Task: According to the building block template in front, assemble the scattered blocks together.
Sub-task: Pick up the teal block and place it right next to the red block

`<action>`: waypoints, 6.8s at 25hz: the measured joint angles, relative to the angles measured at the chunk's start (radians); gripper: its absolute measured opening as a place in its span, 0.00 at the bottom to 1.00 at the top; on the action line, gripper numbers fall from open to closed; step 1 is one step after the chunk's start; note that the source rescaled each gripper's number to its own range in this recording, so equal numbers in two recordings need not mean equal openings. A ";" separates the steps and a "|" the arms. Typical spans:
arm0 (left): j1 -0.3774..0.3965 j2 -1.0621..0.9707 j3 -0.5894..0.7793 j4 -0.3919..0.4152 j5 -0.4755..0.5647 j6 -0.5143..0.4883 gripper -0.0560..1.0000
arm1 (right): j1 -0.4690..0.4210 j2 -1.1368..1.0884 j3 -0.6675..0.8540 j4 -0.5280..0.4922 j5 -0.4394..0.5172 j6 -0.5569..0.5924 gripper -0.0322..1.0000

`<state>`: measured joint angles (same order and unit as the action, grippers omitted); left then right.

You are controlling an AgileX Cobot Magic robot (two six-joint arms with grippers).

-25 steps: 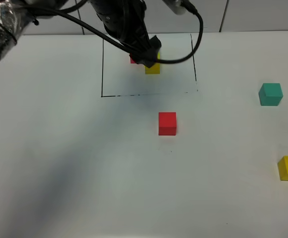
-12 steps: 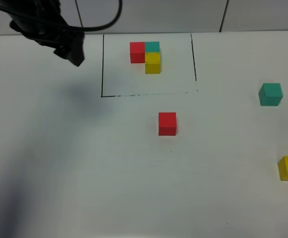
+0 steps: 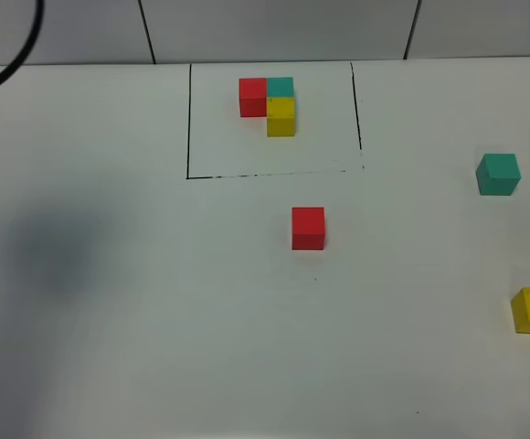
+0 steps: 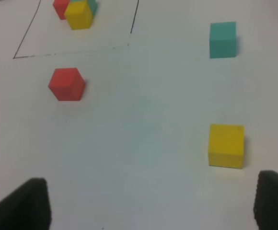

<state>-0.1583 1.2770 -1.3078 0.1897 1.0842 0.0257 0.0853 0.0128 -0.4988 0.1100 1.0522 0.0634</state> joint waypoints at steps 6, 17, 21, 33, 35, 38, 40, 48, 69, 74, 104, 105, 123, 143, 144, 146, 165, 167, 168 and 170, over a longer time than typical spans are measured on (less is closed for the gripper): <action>0.000 -0.236 0.131 0.005 0.000 -0.073 0.72 | 0.000 0.000 0.000 0.000 0.000 0.000 0.77; 0.000 -0.574 0.395 -0.039 -0.017 -0.131 0.72 | 0.000 0.000 0.000 0.000 0.000 0.000 0.77; 0.000 -0.681 0.498 -0.083 -0.040 -0.132 0.72 | 0.000 0.000 0.000 0.000 0.000 0.000 0.77; 0.000 -1.000 0.724 -0.151 -0.090 -0.131 0.71 | 0.000 0.000 0.000 0.000 0.000 0.000 0.77; 0.000 -1.055 0.742 -0.172 -0.092 -0.121 0.71 | 0.000 0.000 0.000 0.000 0.000 0.000 0.77; 0.000 -1.126 0.769 -0.217 -0.092 -0.082 0.71 | 0.000 0.000 0.000 0.000 0.000 0.000 0.77; 0.000 -1.165 0.776 -0.246 -0.092 -0.051 0.71 | 0.000 0.000 0.000 0.000 0.000 0.000 0.77; 0.000 -1.221 0.777 -0.285 -0.089 0.000 0.71 | 0.000 0.000 0.000 0.000 0.000 0.000 0.77; 0.000 -1.276 0.801 -0.323 -0.019 0.020 0.71 | 0.000 0.000 0.000 0.000 0.000 0.000 0.77; 0.000 -1.280 0.803 -0.323 -0.016 0.020 0.71 | 0.000 0.000 0.000 0.000 0.000 0.000 0.77; 0.129 -1.280 0.805 -0.342 -0.015 0.020 0.71 | 0.000 0.000 0.000 0.000 -0.001 0.000 0.77; 0.129 -1.280 0.805 -0.342 -0.015 0.020 0.71 | 0.000 0.000 0.000 0.000 -0.001 0.000 0.77; 0.129 -1.280 0.805 -0.342 -0.015 0.020 0.71 | 0.000 0.000 0.000 0.000 -0.001 0.000 0.77; 0.129 -1.281 0.806 -0.342 -0.015 0.020 0.71 | 0.000 0.764 -0.137 0.026 -0.153 -0.153 0.82; 0.129 -1.281 0.806 -0.342 -0.015 0.020 0.71 | 0.000 0.822 -0.155 0.010 -0.177 -0.145 0.82; 0.129 -1.281 0.806 -0.342 -0.015 0.020 0.71 | 0.000 0.930 -0.182 -0.017 -0.228 -0.134 0.82; 0.129 -1.281 0.806 -0.342 -0.015 0.020 0.71 | -0.129 1.685 -0.693 -0.050 -0.309 -0.116 0.82; 0.129 -1.281 0.806 -0.342 -0.015 0.020 0.71 | -0.129 1.741 -0.755 -0.052 -0.286 -0.116 0.82; 0.129 -1.281 0.806 -0.342 -0.015 0.020 0.71 | -0.129 1.760 -0.786 -0.054 -0.277 -0.116 0.82; 0.129 -1.281 0.806 -0.342 -0.015 0.020 0.71 | -0.129 1.803 -0.840 -0.064 -0.263 -0.116 0.82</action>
<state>-0.0292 -0.0036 -0.5020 -0.1518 1.0687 0.0453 -0.0436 1.8161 -1.3386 0.0464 0.7891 -0.0523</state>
